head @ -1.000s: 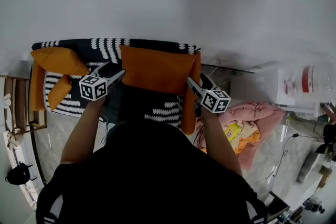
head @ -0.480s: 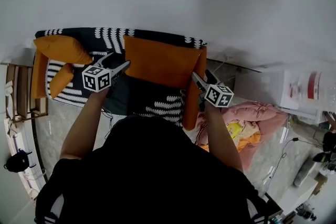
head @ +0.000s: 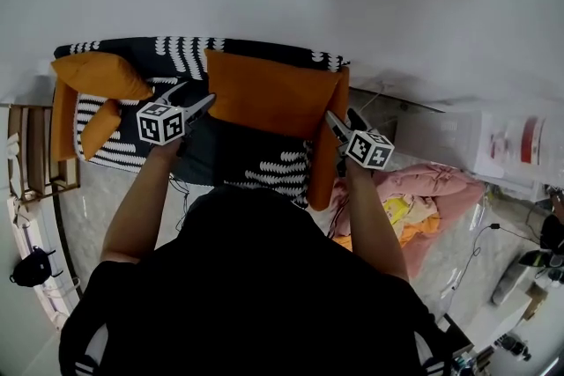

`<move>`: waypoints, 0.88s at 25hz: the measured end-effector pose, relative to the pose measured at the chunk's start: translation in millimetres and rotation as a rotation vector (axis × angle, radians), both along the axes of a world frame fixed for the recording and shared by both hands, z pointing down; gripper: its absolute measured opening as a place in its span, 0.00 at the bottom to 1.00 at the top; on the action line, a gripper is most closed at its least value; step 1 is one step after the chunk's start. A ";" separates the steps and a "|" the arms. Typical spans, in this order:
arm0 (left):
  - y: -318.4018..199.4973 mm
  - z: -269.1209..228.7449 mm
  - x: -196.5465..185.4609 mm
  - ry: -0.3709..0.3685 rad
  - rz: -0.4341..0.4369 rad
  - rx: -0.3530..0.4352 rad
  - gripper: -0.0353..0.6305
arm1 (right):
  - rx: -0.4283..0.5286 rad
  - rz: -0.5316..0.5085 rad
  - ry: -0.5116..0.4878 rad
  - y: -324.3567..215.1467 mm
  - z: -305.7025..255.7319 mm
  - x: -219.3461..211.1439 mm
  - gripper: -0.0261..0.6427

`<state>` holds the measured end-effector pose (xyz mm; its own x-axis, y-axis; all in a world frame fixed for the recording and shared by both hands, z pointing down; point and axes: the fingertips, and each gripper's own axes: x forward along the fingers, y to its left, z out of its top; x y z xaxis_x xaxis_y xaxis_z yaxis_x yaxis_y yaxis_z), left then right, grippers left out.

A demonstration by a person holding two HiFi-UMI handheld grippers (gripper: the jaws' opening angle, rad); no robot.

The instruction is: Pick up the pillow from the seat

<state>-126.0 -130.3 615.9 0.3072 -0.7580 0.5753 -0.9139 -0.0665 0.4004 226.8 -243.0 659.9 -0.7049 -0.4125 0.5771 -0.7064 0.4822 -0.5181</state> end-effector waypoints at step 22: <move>-48.6 89.9 -44.6 -0.004 -0.050 -0.111 0.59 | -0.086 0.083 0.092 -44.5 86.1 6.5 0.57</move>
